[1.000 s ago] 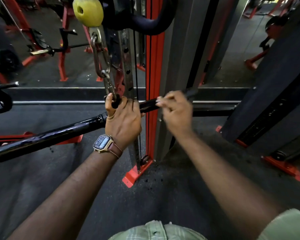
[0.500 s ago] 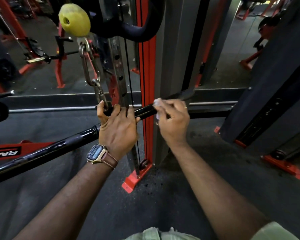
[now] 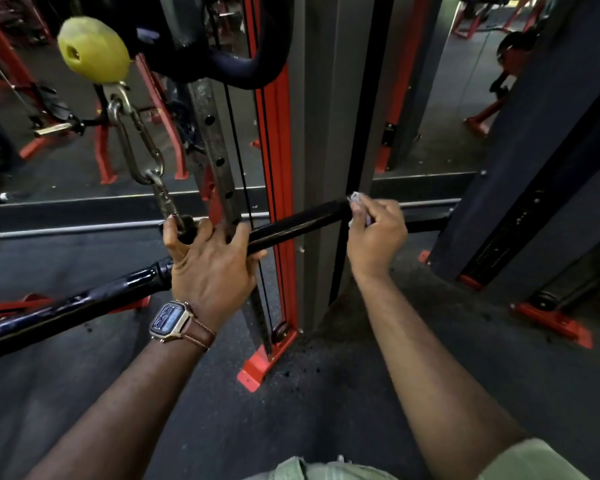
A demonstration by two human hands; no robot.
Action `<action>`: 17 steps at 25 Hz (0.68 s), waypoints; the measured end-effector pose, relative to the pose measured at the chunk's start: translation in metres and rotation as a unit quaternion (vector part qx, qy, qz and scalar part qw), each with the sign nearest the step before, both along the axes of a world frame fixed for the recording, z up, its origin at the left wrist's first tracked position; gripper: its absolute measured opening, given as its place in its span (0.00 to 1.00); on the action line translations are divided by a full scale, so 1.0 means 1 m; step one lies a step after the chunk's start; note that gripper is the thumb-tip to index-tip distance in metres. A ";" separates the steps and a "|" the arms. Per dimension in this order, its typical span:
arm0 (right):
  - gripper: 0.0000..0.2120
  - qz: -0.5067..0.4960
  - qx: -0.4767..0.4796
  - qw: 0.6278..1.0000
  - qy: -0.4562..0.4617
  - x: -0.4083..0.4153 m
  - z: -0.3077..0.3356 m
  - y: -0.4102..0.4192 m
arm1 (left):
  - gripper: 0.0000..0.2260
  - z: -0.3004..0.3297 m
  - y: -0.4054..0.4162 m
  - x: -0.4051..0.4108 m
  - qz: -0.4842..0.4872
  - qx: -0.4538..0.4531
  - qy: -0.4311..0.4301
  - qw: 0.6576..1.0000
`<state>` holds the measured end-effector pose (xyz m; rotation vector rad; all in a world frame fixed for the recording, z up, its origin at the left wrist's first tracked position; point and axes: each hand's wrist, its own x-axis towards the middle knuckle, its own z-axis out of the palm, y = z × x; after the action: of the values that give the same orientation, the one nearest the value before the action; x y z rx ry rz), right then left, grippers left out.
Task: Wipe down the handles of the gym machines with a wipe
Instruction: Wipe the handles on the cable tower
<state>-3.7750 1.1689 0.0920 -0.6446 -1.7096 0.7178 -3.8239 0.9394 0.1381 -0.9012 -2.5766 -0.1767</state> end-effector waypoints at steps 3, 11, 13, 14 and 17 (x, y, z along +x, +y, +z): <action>0.08 0.142 0.084 0.986 0.006 -0.002 -0.004 -0.043 | 0.16 0.002 0.000 0.001 0.010 0.015 -0.017 1.000; 0.07 0.132 0.063 0.989 0.008 -0.003 0.008 -0.027 | 0.22 0.000 -0.002 0.000 0.019 0.020 -0.012 1.000; 0.07 0.165 0.068 0.984 -0.006 -0.001 0.003 -0.032 | 0.23 -0.001 -0.002 -0.001 0.018 0.028 -0.007 0.999; 0.07 0.122 0.027 0.992 0.006 -0.001 0.004 -0.021 | 0.22 -0.001 -0.003 -0.001 0.016 0.027 -0.007 0.999; 0.08 0.072 -0.029 0.997 0.013 0.000 0.007 -0.009 | 0.21 -0.005 -0.001 -0.002 0.015 0.015 -0.006 1.000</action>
<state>-3.7748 1.1599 0.0989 -0.5532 -1.7298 0.8759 -3.8256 0.9383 0.1331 -0.8515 -2.5897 -0.2123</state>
